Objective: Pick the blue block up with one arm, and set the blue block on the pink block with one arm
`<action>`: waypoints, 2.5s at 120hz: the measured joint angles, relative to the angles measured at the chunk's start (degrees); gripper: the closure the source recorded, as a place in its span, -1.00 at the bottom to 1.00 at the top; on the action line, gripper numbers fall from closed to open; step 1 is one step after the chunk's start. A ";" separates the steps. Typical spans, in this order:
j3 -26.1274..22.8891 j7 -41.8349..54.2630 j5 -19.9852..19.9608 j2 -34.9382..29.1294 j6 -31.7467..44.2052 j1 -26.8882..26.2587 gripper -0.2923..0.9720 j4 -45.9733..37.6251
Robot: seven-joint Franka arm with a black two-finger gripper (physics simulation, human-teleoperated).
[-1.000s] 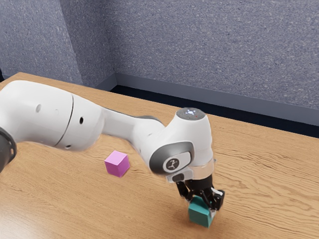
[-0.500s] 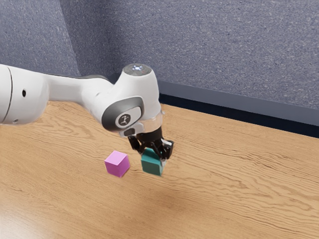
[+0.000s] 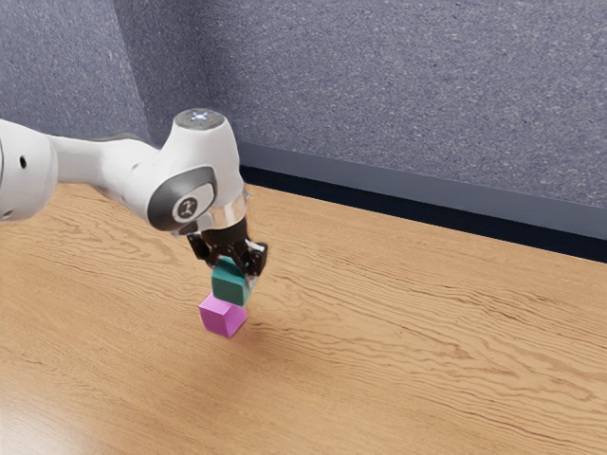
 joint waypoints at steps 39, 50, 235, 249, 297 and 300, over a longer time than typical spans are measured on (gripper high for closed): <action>2.49 4.62 -0.03 -1.75 3.14 -0.50 0.08 -2.71; 3.98 4.62 -0.06 -1.24 4.00 -1.38 0.09 -2.78; 5.15 4.65 -3.05 2.07 13.68 0.37 0.14 -4.80; 5.19 4.65 -3.10 1.95 14.42 0.36 0.15 -5.99; 5.11 4.66 -3.01 1.53 16.06 0.39 0.16 -6.97; 5.11 4.66 -2.93 1.43 16.09 0.39 0.16 -7.15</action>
